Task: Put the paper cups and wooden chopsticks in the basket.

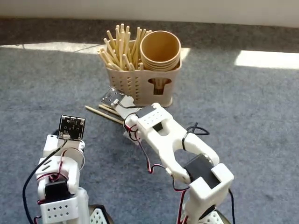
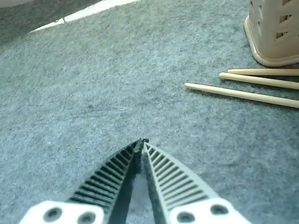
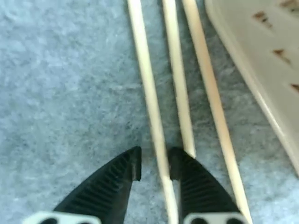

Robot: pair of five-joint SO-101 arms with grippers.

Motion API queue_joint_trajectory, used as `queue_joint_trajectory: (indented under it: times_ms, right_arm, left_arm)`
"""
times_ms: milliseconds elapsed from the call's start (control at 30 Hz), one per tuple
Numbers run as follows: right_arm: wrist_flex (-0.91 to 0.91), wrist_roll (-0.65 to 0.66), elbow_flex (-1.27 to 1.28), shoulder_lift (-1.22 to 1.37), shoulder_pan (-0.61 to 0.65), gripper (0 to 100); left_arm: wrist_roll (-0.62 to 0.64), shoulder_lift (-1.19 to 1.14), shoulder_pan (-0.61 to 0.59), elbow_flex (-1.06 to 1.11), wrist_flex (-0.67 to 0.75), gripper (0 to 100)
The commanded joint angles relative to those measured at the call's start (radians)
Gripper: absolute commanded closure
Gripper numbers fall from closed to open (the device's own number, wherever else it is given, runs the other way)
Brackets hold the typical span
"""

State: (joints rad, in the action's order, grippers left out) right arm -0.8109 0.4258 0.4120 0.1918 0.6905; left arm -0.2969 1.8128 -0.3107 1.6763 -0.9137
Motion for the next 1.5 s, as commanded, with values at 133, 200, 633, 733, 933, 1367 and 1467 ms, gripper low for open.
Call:
queue_joint_trajectory:
  times_ms: [133, 200, 633, 733, 933, 1367, 1467]
  right_arm:
    - [-0.077, 0.011, -0.033, -0.004, -0.007, 99.3]
    - [-0.162, 0.011, -0.036, -0.004, -0.007, 99.3]
    - [-0.303, 0.106, 0.038, -0.191, -0.004, 99.3]
    - [-0.271, 0.107, 0.094, -0.234, -0.001, 99.3]
    - [-0.199, 0.103, 0.145, -0.242, -0.001, 98.4]
    - [0.002, -0.054, 0.143, -0.243, 0.094, 86.1]
    - [0.071, -0.083, 0.143, -0.239, 0.102, 86.1]
  left_arm:
    - [-0.008, 0.007, -0.008, 0.019, 0.002, 100]
    - [-0.008, 0.007, -0.008, 0.019, 0.002, 100]
    - [-0.008, 0.007, -0.008, 0.019, 0.002, 100]
    - [-0.008, 0.007, -0.008, 0.019, 0.002, 100]
    - [-0.008, 0.007, -0.008, 0.019, 0.002, 100]
    - [-0.008, 0.007, -0.010, 0.019, 0.002, 100]
    - [-0.008, 0.007, -0.010, 0.019, 0.000, 100]
